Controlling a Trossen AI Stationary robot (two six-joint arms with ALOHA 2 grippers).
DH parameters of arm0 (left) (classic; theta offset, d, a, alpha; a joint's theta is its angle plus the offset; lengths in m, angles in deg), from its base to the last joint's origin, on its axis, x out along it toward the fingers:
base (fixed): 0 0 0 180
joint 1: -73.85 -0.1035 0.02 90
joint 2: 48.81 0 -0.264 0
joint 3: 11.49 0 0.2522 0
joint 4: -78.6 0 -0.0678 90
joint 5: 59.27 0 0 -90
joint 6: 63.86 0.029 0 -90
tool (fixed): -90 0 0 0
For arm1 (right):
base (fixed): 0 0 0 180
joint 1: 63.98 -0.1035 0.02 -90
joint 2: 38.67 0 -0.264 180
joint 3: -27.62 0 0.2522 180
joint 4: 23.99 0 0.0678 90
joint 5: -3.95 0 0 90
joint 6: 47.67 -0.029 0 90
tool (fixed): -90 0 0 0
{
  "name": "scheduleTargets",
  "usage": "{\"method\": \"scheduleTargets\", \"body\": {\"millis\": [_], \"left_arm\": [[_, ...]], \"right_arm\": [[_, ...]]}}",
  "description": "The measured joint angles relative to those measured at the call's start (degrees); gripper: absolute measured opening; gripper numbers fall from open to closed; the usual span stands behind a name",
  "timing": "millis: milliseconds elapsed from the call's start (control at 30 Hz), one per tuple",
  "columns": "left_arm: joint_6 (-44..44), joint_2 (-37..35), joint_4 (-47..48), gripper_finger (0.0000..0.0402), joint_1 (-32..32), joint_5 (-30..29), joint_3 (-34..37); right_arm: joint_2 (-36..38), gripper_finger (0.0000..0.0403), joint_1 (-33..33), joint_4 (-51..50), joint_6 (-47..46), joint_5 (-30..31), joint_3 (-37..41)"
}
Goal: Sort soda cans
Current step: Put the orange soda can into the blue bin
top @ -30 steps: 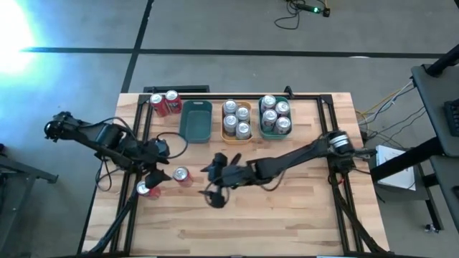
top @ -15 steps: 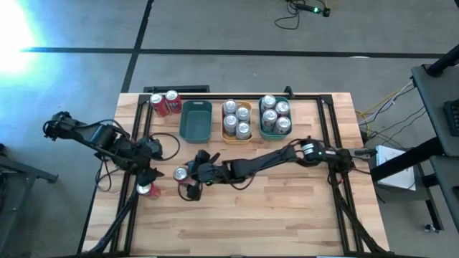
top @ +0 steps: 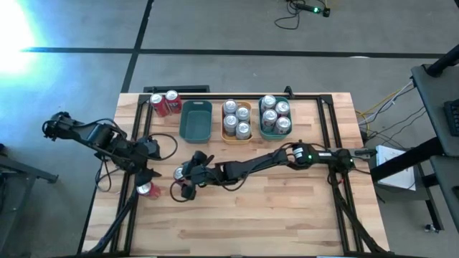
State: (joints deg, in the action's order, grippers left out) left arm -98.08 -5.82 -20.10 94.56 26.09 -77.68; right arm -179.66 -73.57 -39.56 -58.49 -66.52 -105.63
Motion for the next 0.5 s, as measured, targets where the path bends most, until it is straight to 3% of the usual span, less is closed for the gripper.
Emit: {"method": "scheduleTargets", "body": {"millis": [167, 367, 500], "left_arm": [[1.16, -0.10, 0.23, 0.0329, 0.00, -0.86, 0.58], [0.64, -0.19, 0.35, 0.0329, 0.00, -0.02, 0.92], [0.52, -0.53, 0.37, 0.0329, 0.00, 0.63, 1.44]], "right_arm": [[-0.02, 0.0360, 0.60, 0.17, -2.13, -0.07, 1.11], [-0.02, 0.0290, 1.49, -0.06, -2.78, 0.60, 1.40], [0.36, 0.0289, 1.46, -3.82, -2.90, 7.46, 0.71]]}}
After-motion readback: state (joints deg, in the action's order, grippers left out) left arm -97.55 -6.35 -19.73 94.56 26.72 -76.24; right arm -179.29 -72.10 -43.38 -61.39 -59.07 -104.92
